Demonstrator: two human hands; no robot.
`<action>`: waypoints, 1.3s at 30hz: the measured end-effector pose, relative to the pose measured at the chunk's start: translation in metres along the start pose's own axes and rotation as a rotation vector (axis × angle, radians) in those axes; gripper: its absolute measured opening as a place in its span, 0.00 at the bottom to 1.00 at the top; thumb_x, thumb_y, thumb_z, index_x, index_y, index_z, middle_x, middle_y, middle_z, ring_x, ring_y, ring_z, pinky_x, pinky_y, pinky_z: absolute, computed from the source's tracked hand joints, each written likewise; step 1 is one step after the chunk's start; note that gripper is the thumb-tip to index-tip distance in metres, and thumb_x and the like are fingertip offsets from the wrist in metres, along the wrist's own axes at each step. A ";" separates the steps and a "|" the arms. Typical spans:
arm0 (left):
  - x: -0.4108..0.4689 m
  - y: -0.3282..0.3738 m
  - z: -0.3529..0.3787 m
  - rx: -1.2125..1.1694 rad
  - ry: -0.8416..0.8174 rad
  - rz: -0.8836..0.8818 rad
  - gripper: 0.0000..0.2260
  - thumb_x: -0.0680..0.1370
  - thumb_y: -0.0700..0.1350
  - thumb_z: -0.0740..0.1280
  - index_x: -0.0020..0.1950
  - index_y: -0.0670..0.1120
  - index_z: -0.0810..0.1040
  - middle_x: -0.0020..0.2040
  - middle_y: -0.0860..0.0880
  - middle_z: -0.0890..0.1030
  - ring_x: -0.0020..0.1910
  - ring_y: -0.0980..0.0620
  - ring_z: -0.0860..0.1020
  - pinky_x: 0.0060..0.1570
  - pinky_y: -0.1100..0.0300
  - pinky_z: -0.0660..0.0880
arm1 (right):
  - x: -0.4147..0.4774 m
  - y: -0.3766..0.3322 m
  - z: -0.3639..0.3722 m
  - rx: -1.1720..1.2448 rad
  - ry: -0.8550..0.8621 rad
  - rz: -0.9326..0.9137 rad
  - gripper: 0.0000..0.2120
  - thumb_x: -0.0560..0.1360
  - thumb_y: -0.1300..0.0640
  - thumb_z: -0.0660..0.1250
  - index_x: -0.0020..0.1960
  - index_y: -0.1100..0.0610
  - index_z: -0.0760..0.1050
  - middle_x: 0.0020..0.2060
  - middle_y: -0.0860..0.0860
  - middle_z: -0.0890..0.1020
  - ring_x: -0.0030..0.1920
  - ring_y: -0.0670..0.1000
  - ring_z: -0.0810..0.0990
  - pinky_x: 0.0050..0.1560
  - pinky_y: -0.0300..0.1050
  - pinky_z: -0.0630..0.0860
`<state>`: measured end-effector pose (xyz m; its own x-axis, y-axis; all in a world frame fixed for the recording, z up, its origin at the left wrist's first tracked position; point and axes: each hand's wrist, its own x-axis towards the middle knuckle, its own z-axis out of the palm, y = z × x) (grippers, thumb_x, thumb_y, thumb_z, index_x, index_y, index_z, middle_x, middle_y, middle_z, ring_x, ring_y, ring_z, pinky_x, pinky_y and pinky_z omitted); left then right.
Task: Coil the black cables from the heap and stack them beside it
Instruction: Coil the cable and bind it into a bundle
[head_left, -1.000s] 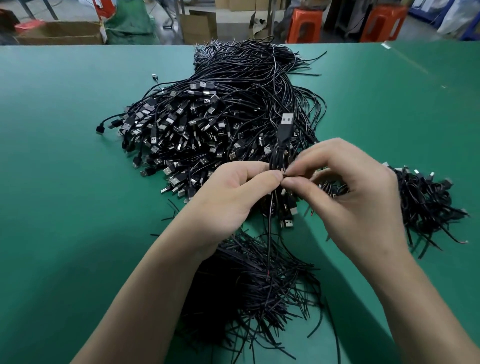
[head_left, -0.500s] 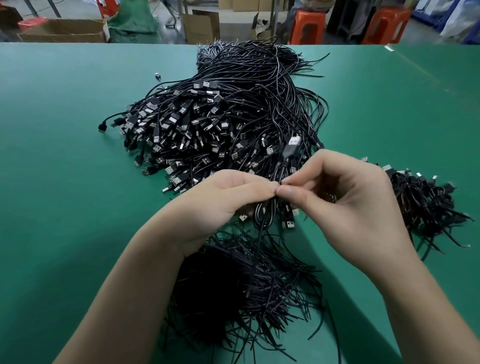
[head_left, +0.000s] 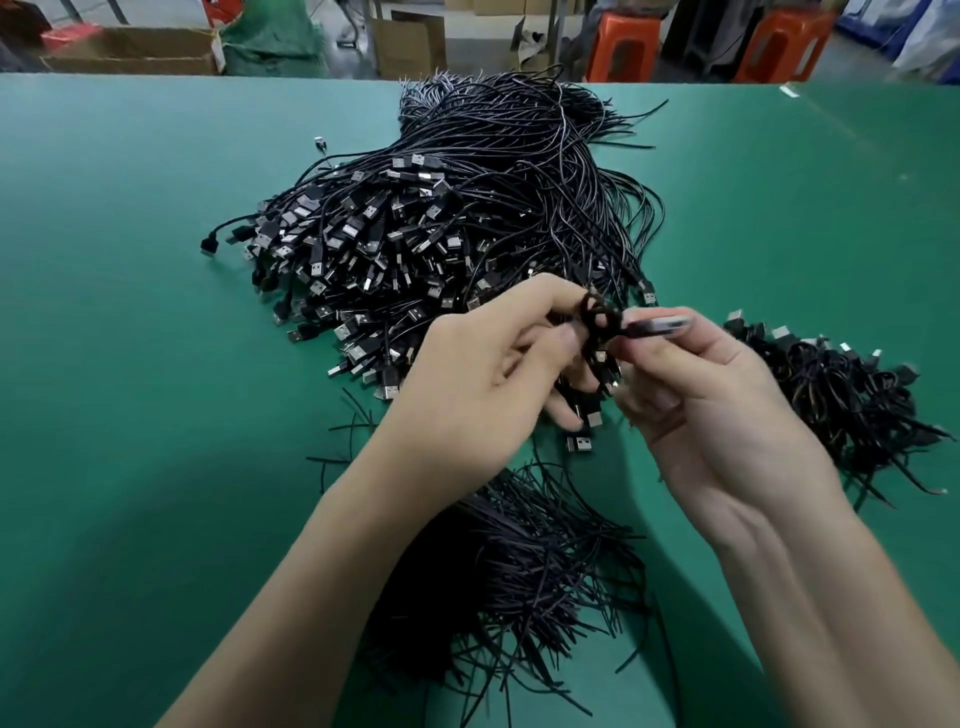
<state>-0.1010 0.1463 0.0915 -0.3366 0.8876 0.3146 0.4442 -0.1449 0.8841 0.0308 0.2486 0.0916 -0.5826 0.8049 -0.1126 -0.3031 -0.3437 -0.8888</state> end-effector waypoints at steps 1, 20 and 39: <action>0.001 0.001 -0.002 -0.090 -0.030 -0.092 0.11 0.87 0.47 0.59 0.57 0.50 0.81 0.43 0.49 0.87 0.37 0.50 0.87 0.30 0.65 0.75 | -0.001 -0.001 0.000 -0.044 0.010 -0.027 0.03 0.65 0.60 0.73 0.37 0.54 0.83 0.31 0.49 0.76 0.25 0.42 0.67 0.29 0.33 0.68; 0.004 -0.004 -0.002 0.308 0.107 0.289 0.13 0.78 0.36 0.74 0.58 0.51 0.85 0.49 0.54 0.82 0.52 0.52 0.80 0.52 0.61 0.75 | 0.001 0.006 0.007 0.275 0.000 0.232 0.09 0.66 0.65 0.69 0.30 0.55 0.83 0.27 0.46 0.74 0.20 0.41 0.63 0.22 0.31 0.61; 0.007 -0.016 0.008 -0.431 0.116 -0.158 0.22 0.75 0.37 0.75 0.67 0.51 0.81 0.50 0.55 0.86 0.52 0.59 0.84 0.55 0.68 0.77 | -0.005 0.004 0.018 0.322 -0.007 0.220 0.07 0.66 0.62 0.71 0.30 0.55 0.83 0.27 0.48 0.77 0.20 0.41 0.63 0.22 0.31 0.63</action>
<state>-0.1037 0.1583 0.0772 -0.4737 0.8621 0.1799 0.0030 -0.2027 0.9792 0.0191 0.2345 0.0966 -0.6652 0.6918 -0.2808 -0.3908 -0.6431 -0.6586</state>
